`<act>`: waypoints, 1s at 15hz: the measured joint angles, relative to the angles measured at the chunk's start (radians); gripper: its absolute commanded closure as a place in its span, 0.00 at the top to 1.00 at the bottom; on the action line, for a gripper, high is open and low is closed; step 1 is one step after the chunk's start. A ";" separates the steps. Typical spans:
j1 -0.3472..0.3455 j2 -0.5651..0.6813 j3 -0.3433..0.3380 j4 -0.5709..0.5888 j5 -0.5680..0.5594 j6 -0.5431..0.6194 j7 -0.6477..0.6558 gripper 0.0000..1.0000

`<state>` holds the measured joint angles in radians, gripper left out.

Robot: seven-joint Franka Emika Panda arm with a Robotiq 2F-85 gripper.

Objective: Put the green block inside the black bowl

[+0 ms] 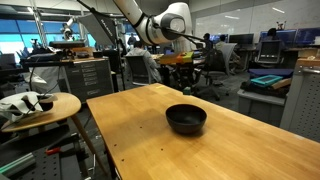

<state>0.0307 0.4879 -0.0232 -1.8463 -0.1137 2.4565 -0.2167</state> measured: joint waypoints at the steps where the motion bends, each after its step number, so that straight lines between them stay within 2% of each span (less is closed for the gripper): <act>1: -0.001 -0.010 -0.005 -0.019 -0.001 0.000 0.010 0.17; 8: -0.008 -0.063 -0.031 -0.152 -0.002 0.016 0.111 0.17; 15: -0.030 -0.045 -0.032 -0.254 0.019 0.174 0.222 0.17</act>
<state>0.0008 0.4428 -0.0554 -2.1006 -0.0948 2.6305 0.0050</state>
